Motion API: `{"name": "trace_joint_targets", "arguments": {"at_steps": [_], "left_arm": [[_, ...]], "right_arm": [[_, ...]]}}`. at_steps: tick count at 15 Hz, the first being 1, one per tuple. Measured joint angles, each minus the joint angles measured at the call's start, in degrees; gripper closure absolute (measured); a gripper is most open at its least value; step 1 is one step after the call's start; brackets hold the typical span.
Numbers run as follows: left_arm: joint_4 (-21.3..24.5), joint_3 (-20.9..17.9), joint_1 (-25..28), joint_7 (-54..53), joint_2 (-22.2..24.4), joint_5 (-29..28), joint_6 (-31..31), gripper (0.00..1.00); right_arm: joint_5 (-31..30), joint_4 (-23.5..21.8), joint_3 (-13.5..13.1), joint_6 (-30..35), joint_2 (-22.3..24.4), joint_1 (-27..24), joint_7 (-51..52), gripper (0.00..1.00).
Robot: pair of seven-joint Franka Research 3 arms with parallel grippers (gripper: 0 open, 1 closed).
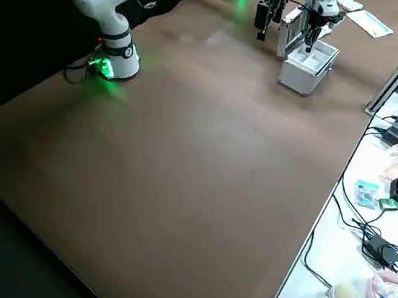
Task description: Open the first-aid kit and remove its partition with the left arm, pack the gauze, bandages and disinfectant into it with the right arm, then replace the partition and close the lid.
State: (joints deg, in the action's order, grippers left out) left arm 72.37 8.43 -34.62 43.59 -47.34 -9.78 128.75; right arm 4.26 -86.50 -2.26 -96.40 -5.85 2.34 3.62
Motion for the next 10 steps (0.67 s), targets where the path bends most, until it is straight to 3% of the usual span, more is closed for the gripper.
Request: {"name": "trace_joint_targets", "arguments": {"at_steps": [10], "left_arm": [[-0.9, -0.5, -0.4, 0.0, 0.0, 0.0, -0.8, 0.96]], "right_arm": [[0.0, 0.0, -0.4, 0.2, -0.3, -4.6, 3.7, 0.02]]}}
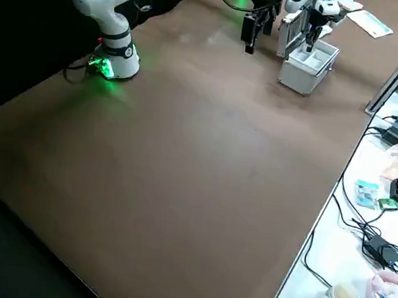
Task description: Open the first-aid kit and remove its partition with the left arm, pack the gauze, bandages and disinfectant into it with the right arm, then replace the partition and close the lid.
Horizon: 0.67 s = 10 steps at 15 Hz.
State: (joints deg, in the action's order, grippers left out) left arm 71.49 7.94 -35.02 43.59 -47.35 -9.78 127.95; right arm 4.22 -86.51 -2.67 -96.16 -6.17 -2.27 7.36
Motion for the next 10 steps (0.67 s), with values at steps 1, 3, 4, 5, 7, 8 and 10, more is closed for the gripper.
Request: {"name": "trace_joint_targets", "arguments": {"at_steps": [1, 3, 4, 5, 7, 8, 10], "left_arm": [[-0.1, 0.0, 0.0, 0.0, 0.0, 0.0, -0.2, 0.96], [-0.3, 0.0, 0.0, 0.0, 0.0, 0.0, -0.4, 0.96], [-0.4, -0.1, -0.1, 0.0, 0.0, 0.0, -0.5, 0.96], [-0.4, -0.2, -0.2, -0.1, 0.0, 0.0, -0.6, 0.96], [-0.5, -0.9, -0.8, -0.1, 0.0, 0.0, -0.8, 0.96], [-0.5, -1.3, -1.2, -0.1, 0.0, -0.1, -0.8, 0.96], [-0.5, -2.3, -2.1, -0.1, 0.0, -0.1, -0.8, 0.96]], "right_arm": [[0.0, 0.0, 0.0, 0.0, 0.0, 0.0, 0.3, 0.01], [0.0, 0.0, 0.0, 0.0, 0.0, 0.0, 0.6, 0.01], [0.0, 0.0, 0.0, 0.0, 0.0, 0.0, 0.7, 0.01], [0.0, 0.0, 0.0, 0.0, 0.0, 0.0, 0.8, 0.01], [0.0, 0.0, 0.0, 0.0, 0.0, -0.1, 0.8, 0.01], [0.0, 0.0, 0.0, 0.0, 0.0, -0.1, 0.9, 0.01], [0.0, 0.0, 0.0, 0.0, 0.0, -0.1, 0.9, 0.01]]}}
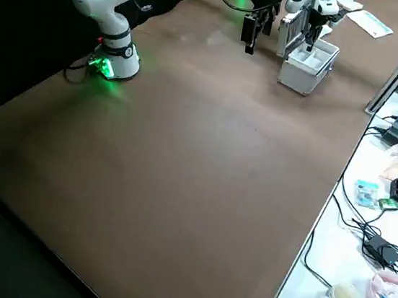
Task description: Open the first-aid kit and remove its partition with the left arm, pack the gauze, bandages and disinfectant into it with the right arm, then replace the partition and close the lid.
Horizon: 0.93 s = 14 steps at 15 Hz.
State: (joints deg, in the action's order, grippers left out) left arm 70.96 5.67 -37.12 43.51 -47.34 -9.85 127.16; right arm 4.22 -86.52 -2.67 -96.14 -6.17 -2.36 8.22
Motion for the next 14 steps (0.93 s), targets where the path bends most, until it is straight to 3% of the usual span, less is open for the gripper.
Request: {"name": "trace_joint_targets", "arguments": {"at_steps": [6, 14], "left_arm": [[0.0, -2.0, -2.0, 0.0, -0.1, -0.5, -0.3, 0.95], [-0.1, -3.4, -1.7, 0.0, 0.8, -1.1, -2.2, 0.24]], "right_arm": [[0.0, 0.0, 0.1, 0.0, 0.0, 0.0, 0.0, 0.01], [0.0, 0.0, 0.2, 0.0, 0.0, 0.1, 0.0, 0.01]]}}
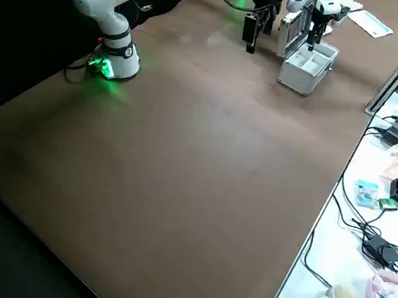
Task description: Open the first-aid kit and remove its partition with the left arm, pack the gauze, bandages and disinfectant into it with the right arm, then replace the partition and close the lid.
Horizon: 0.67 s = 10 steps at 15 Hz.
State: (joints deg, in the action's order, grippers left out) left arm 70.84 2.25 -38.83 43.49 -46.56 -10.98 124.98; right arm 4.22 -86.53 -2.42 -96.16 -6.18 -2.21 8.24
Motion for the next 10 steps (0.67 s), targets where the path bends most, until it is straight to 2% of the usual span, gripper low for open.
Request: {"name": "trace_joint_targets", "arguments": {"at_steps": [2, 3, 6, 7, 8, 10], "left_arm": [[-0.2, 0.0, 0.1, 0.0, 1.2, 0.0, -1.0, 0.07], [-0.3, 0.0, 0.1, 0.1, 1.9, 0.0, -2.4, 0.01], [-0.3, -0.1, 0.3, 0.1, 4.9, 0.0, -6.3, 0.02], [-0.4, -0.1, 0.6, 0.2, 6.0, 0.6, -7.6, 0.07], [-0.5, -0.1, 1.7, 0.2, 8.6, 5.6, -13.1, 0.26], [-0.5, 0.1, 3.8, -1.9, 11.2, 9.6, -19.4, 0.46]], "right_arm": [[0.0, 0.0, 0.0, 0.0, -0.1, 0.0, 0.0, 0.01], [0.0, -0.1, 0.0, 0.0, -0.1, 0.0, 0.0, 0.01], [0.0, -0.1, 0.1, -0.1, -0.4, 0.1, 0.1, 0.01], [0.0, -0.1, 0.1, -0.1, -0.4, 0.1, 0.1, 0.01], [0.0, -0.1, 0.1, -0.1, -0.5, 0.1, 0.1, 0.01], [0.0, -0.1, 0.1, 0.0, -0.5, 0.1, 0.1, 0.01]]}}
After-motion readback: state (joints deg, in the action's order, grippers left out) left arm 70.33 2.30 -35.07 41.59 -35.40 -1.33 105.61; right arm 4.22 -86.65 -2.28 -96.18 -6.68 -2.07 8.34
